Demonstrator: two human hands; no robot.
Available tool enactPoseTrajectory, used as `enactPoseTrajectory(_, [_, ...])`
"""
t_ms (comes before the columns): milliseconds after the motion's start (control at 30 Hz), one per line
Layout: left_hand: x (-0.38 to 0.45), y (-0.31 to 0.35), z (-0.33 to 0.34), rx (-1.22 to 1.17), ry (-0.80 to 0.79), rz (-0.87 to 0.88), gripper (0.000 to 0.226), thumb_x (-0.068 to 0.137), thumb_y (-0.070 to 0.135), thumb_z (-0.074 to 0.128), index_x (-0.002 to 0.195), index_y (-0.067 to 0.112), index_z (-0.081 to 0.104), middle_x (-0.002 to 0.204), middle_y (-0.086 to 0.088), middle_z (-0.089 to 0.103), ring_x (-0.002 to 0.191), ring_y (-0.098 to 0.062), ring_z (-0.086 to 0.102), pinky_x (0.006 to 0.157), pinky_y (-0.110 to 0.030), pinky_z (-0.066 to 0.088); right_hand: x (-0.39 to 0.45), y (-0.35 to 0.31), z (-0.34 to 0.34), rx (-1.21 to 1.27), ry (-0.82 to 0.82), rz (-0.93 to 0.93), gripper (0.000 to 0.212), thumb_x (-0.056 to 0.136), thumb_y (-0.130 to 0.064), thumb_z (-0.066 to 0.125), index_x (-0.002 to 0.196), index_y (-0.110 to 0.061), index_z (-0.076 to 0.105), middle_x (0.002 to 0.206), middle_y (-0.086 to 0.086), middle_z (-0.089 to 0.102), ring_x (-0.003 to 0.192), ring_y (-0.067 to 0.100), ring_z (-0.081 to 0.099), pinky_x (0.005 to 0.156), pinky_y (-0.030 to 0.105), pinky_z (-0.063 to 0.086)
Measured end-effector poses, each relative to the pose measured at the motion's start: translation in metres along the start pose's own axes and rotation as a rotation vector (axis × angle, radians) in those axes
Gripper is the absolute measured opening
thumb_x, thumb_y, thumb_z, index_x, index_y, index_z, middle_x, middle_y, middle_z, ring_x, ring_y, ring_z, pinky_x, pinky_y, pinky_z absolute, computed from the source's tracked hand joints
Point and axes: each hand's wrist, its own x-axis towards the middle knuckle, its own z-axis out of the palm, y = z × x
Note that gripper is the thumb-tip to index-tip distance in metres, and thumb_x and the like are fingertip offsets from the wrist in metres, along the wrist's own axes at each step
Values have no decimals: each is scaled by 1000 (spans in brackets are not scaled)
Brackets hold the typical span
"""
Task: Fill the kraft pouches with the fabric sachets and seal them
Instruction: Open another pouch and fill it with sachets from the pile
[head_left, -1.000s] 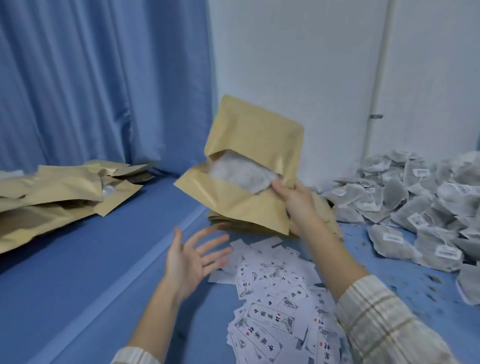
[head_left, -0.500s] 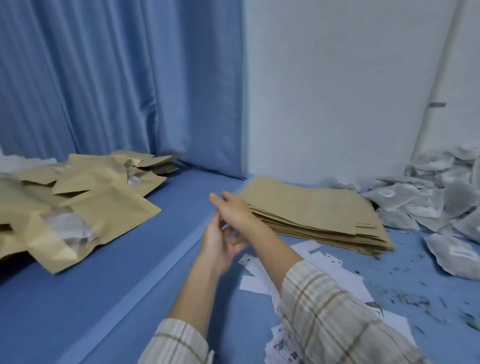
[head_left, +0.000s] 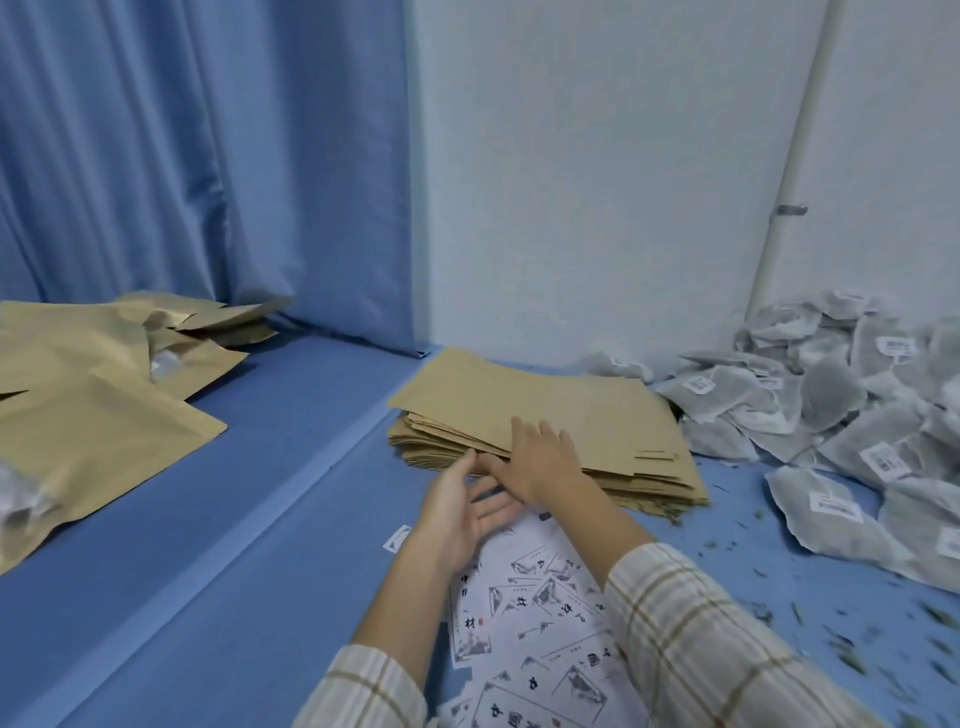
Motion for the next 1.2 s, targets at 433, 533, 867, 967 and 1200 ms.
enactPoseTrajectory(433, [-26,-10,8,-168,-73,35,37,84,30,67,115,16,54,117,-23,60,97,-43,65,85,-50,54,-88,44,-4,-72,779,-515,31,53,-2,82,81,-12,75,56,-2,64,45,17,57,36,19,41])
enactPoseTrajectory(533, [-46,-10,14,-175,-119,124,39,91,8,54,128,4,44,117,-29,59,90,-45,66,68,-45,59,-114,52,-6,42,928,-636,34,58,6,82,88,-7,76,73,5,72,57,20,66,42,24,50])
enactPoseTrajectory(867, [-121,-6,33,811,366,867,34,88,-5,37,110,13,55,96,-9,60,94,-30,54,66,-25,34,-176,4,-72,1097,300,-168,30,96,-26,48,122,-17,61,116,-1,66,103,10,61,94,22,46])
enactPoseTrajectory(967, [-139,-7,27,1187,277,1135,91,83,-16,44,143,47,17,147,-5,39,126,-23,43,90,-28,37,-190,3,-105,1875,163,-142,42,95,-42,39,110,-10,61,84,1,70,73,13,67,67,27,56])
enactPoseTrajectory(1200, [-151,-37,23,1827,295,977,88,82,-3,47,148,42,12,157,-13,9,141,-35,9,113,-48,9,-219,50,-89,1633,391,249,17,92,-17,56,84,-8,69,89,14,72,77,22,70,61,30,56])
